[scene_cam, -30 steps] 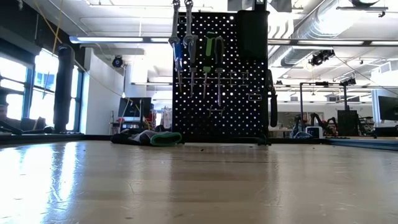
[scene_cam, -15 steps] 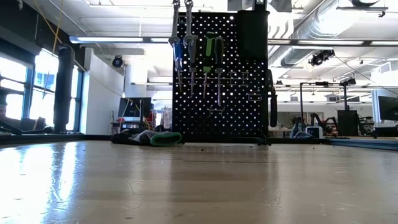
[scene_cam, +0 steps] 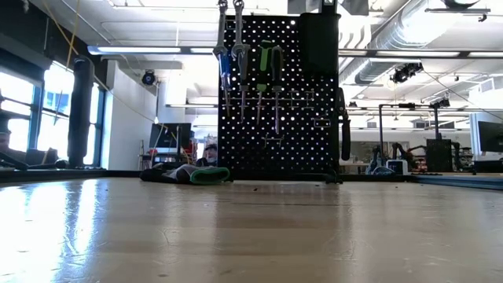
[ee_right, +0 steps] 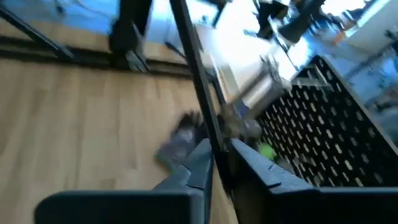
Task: Hang tools onto peg board
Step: Hang the blue pick tool on the pegboard
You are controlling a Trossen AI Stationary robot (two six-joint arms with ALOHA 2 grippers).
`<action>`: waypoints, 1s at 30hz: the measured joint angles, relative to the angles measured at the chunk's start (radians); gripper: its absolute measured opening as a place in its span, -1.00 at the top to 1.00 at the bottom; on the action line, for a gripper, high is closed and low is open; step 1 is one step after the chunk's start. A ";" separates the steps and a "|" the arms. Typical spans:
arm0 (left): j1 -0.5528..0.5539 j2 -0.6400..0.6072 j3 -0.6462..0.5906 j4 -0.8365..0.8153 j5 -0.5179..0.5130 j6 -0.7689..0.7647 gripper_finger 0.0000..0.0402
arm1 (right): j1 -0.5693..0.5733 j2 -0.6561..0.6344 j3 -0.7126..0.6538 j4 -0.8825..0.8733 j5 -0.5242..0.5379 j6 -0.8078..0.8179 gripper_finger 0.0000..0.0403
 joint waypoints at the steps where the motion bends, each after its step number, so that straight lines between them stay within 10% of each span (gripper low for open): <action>1: 0.000 0.000 0.000 0.004 0.001 0.002 0.94 | 0.000 -0.001 0.000 -0.013 0.010 0.006 0.78; 14: 0.039 -0.013 0.010 0.009 -0.059 0.001 0.95 | 0.003 -0.011 -0.003 -0.171 0.093 0.130 0.21; 30: 0.235 0.114 0.009 0.200 -0.060 -0.253 0.95 | 0.142 -0.003 -0.002 -0.267 -0.057 0.399 0.17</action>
